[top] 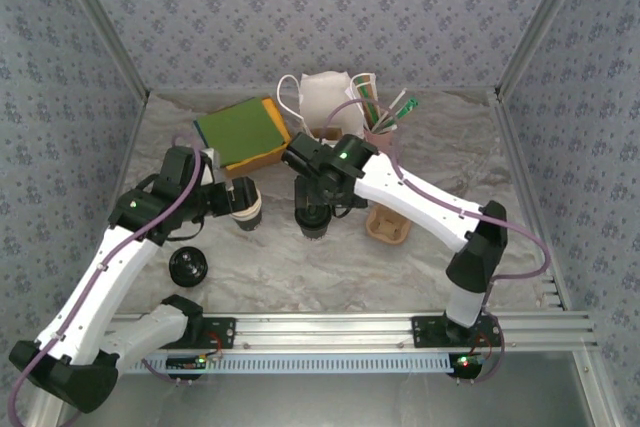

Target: Pack the takeout coffee

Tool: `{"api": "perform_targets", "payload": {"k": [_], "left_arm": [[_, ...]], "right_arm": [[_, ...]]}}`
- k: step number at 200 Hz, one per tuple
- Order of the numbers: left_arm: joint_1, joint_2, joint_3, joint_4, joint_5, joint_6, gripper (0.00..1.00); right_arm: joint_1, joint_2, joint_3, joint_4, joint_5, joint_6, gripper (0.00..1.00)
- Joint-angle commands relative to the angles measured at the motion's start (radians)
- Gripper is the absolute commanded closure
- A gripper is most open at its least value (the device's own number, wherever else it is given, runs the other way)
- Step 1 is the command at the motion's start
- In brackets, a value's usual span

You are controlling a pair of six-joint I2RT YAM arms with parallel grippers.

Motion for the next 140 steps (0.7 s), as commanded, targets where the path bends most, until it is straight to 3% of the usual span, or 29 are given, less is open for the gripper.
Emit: {"api": "perform_targets", "payload": {"k": [1, 78, 140], "left_arm": [[0.004, -0.018, -0.005, 0.022, 0.031, 0.033, 0.0], [0.015, -0.047, -0.021, -0.01, -0.023, 0.037, 0.0], [0.035, -0.079, -0.044, -0.017, -0.047, 0.03, 0.0]], "right_arm": [[0.019, 0.059, 0.057, -0.068, -0.001, 0.028, 0.0], [0.026, 0.16, 0.155, -0.129, -0.069, -0.031, 0.0], [-0.001, 0.207, 0.169, -0.138, -0.106, -0.063, 0.1]]}}
